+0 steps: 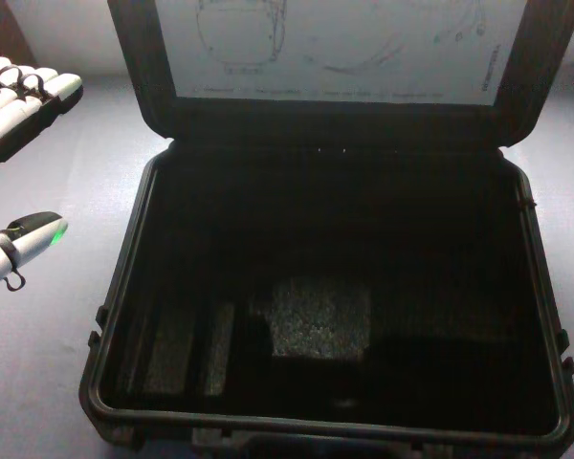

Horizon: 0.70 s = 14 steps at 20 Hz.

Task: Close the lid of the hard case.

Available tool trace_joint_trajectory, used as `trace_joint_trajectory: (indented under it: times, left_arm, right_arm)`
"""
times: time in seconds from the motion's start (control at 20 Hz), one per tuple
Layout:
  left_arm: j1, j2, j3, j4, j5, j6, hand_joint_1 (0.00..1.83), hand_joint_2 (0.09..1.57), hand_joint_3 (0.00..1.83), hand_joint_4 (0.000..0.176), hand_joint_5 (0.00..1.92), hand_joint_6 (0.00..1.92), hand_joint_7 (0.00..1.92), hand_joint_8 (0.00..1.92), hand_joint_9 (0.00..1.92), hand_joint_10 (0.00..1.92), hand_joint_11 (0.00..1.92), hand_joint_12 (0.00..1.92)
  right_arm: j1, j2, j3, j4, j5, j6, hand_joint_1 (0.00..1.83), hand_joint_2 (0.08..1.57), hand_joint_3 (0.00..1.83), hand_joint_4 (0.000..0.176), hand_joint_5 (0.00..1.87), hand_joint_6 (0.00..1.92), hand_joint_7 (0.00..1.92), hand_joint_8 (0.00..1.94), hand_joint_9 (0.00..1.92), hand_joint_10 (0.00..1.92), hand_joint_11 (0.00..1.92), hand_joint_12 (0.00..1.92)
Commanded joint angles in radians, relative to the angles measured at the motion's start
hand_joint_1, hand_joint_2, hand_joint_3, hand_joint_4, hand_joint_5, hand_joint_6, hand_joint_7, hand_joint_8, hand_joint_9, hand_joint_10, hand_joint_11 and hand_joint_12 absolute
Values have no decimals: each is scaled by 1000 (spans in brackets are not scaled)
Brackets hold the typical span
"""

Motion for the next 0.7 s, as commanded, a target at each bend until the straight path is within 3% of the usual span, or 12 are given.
trace_joint_trajectory:
  times: [0.0,0.1,0.2,0.35,0.55,0.6,0.65]
  left_arm:
    - [-5,1,9,-3,-129,-5,38,1255,18,0,149,6,170,13,167,36,0,601]
    - [-13,-1,14,-4,-130,-5,42,1262,7,0,139,2,164,4,164,19,0,579]
    - [-39,-14,34,-17,-117,-5,23,1277,5,0,132,1,152,0,136,4,0,397]
    - [-94,-49,94,-56,-58,-5,33,1310,7,0,103,0,127,1,122,1,0,313]
    - [-176,-84,164,-80,42,-5,11,1318,2,0,151,7,177,7,148,4,4,321]
    - [-198,-95,183,-85,69,-5,1,1300,0,0,182,8,200,7,146,2,0,293]
    - [-227,-107,210,-87,106,-6,0,1259,0,6,193,5,198,2,142,0,0,309]
  right_arm:
    - [9,2,6,22,116,7,157,1313,7,0,132,2,161,2,164,4,107,216]
    - [9,2,8,23,111,8,172,1314,0,0,138,1,166,1,150,0,116,146]
    - [14,1,20,33,98,12,165,1307,0,0,130,0,152,0,93,0,72,115]
    - [74,-15,65,38,21,24,89,1299,0,0,95,0,119,0,62,0,40,89]
    - [169,-49,133,37,-73,35,90,1134,0,0,62,1,22,1,10,0,6,11]
    - [190,-58,151,37,-99,40,125,1070,0,17,12,0,4,0,1,0,0,1]
    - [215,-69,172,37,-131,40,129,1055,0,6,2,0,0,0,0,0,0,0]
